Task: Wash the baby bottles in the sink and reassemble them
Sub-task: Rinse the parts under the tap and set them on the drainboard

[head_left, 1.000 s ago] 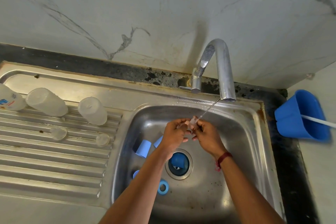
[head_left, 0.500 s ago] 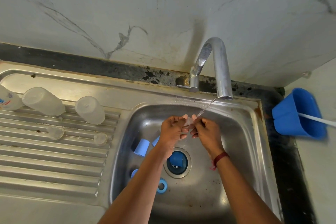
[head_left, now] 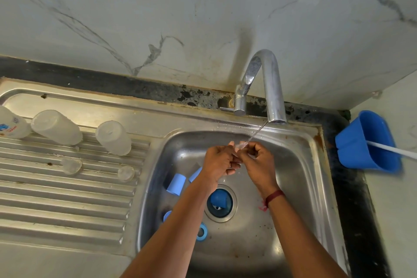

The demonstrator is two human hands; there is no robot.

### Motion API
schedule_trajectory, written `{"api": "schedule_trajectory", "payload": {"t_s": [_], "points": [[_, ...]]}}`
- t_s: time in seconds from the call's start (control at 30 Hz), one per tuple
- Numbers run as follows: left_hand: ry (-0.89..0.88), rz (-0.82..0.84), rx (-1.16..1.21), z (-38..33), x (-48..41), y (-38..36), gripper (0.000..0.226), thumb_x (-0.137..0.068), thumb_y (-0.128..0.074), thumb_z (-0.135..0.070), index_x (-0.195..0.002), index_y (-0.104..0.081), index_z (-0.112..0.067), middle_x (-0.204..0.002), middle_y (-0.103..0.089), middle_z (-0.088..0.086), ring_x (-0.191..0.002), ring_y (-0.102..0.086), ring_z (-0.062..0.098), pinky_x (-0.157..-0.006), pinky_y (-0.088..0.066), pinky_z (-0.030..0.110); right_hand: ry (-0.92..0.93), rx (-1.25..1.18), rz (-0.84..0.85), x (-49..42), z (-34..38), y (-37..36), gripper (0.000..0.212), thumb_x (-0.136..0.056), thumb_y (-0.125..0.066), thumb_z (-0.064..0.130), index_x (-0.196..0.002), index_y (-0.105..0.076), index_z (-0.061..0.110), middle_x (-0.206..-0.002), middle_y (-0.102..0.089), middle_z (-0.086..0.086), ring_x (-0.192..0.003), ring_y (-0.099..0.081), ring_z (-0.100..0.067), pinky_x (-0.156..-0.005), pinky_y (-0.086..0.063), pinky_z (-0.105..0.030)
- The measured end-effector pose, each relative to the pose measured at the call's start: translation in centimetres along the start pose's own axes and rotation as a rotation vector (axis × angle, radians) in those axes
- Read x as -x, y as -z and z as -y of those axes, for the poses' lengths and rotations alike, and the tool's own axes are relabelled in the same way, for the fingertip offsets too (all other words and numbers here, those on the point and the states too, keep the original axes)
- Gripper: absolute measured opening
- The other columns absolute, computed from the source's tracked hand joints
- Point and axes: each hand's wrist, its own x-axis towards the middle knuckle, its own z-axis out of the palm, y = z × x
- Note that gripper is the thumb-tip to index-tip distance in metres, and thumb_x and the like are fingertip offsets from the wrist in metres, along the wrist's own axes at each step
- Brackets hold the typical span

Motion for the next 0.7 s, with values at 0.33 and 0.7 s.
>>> {"api": "schedule_trajectory", "payload": {"t_s": [0.33, 0.7], "points": [[0.043, -0.137, -0.035, 1.0, 0.1, 2.0, 0.027, -0.099, -0.058, -0.024, -0.113, -0.062, -0.001, -0.093, -0.07, 0.009, -0.076, -0.062, 0.017, -0.065, -0.052, 0.026, 0.038, 0.052, 0.024, 0.4, -0.4, 0.0, 0.023, -0.083, -0.075, 0.008, -0.097, -0.071, 0.025, -0.094, -0.072, 0.01, -0.086, -0.066, -0.001, -0.075, -0.051, -0.014], [0.004, -0.109, -0.038, 0.2, 1.9, 3.1, 0.024, -0.099, -0.058, -0.024, -0.112, -0.062, -0.004, -0.093, -0.069, 0.007, -0.08, -0.062, 0.018, -0.067, -0.051, 0.026, -0.086, -0.2, 0.067, 1.3, 1.3, -0.7, 0.016, -0.092, -0.067, 0.014, -0.101, -0.069, 0.026, -0.096, -0.074, 0.008, -0.093, -0.068, -0.009, -0.076, -0.056, -0.023]]}}
